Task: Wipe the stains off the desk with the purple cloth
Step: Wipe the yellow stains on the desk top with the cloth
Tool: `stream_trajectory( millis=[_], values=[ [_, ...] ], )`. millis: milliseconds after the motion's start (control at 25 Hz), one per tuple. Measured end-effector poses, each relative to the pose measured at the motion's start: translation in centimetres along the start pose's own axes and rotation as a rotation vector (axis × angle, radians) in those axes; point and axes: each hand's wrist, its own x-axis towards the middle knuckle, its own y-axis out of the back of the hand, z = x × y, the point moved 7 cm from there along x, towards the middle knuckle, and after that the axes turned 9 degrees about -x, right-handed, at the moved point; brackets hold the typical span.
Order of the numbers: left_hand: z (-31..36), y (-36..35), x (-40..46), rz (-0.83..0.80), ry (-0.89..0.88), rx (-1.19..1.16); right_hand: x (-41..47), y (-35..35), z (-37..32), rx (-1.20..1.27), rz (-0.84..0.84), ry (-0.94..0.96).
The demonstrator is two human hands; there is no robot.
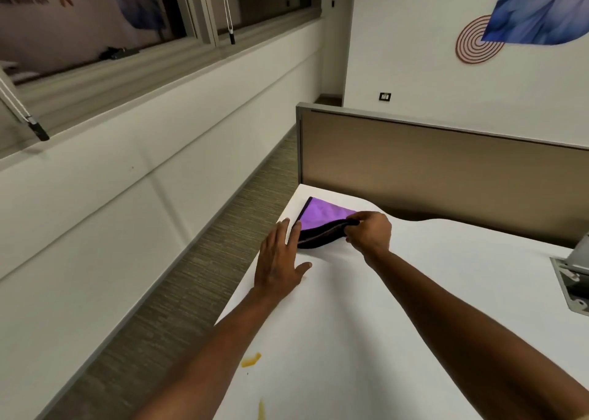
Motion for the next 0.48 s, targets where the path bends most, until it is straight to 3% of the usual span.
stream_trajectory(
  millis=[160,240,360,480],
  values=[
    [2.5,-0.3,2.0,-0.146,0.029,0.091,-1.8,1.5,-3.0,-0.099,-0.089,0.081],
    [2.8,-0.3,2.2,-0.116,0.030,0.096,-2.8,1.7,-4.3,-0.199,-0.194,0.143],
    [2.5,0.5,1.4,-0.095,-0.017,-0.080,-4.6,2.0,-4.5,-0.391,-0.290,0.241],
    [2.0,1.3,0.7,-0.258,-0.061,-0.159,-7.2,1.7,-3.5,-0.607,-0.343,0.391]
  ],
)
